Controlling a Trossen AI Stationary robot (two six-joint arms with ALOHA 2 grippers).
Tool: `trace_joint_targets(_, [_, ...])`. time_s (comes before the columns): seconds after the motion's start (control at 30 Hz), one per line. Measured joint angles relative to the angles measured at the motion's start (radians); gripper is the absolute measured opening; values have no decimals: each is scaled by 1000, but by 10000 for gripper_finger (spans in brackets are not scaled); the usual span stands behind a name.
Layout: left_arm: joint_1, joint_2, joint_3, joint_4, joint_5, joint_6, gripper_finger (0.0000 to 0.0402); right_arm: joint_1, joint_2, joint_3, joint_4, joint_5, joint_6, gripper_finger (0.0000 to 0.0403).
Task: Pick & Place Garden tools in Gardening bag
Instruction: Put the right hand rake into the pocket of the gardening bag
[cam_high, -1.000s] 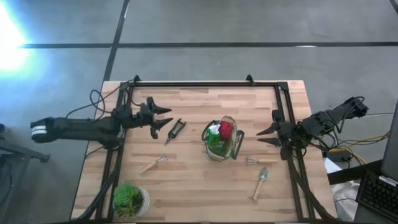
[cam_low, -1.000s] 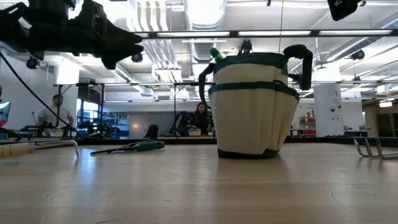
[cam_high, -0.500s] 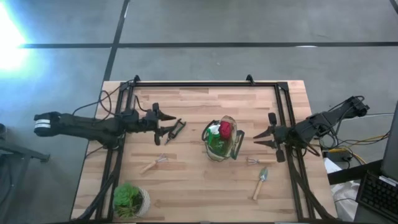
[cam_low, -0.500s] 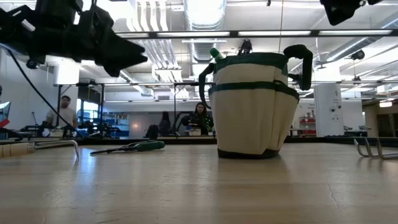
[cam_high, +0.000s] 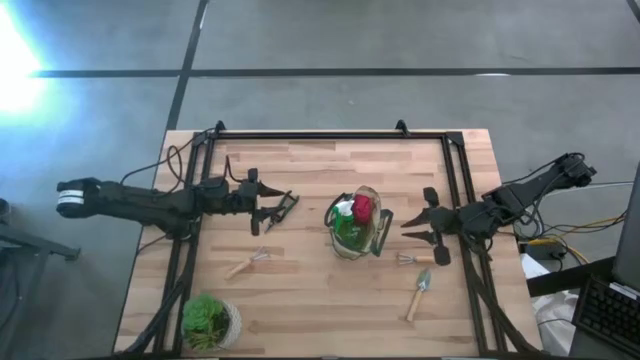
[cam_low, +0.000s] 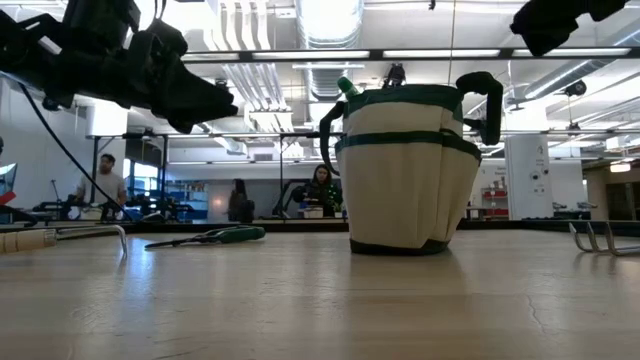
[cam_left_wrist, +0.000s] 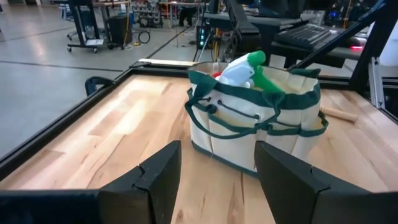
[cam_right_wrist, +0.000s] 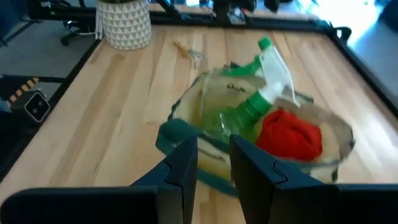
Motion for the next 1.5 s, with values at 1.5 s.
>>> trace_joint_targets(1.5, [0, 0, 0, 0, 0, -1, 207, 0, 322, 129, -621, -259, 579, 77])
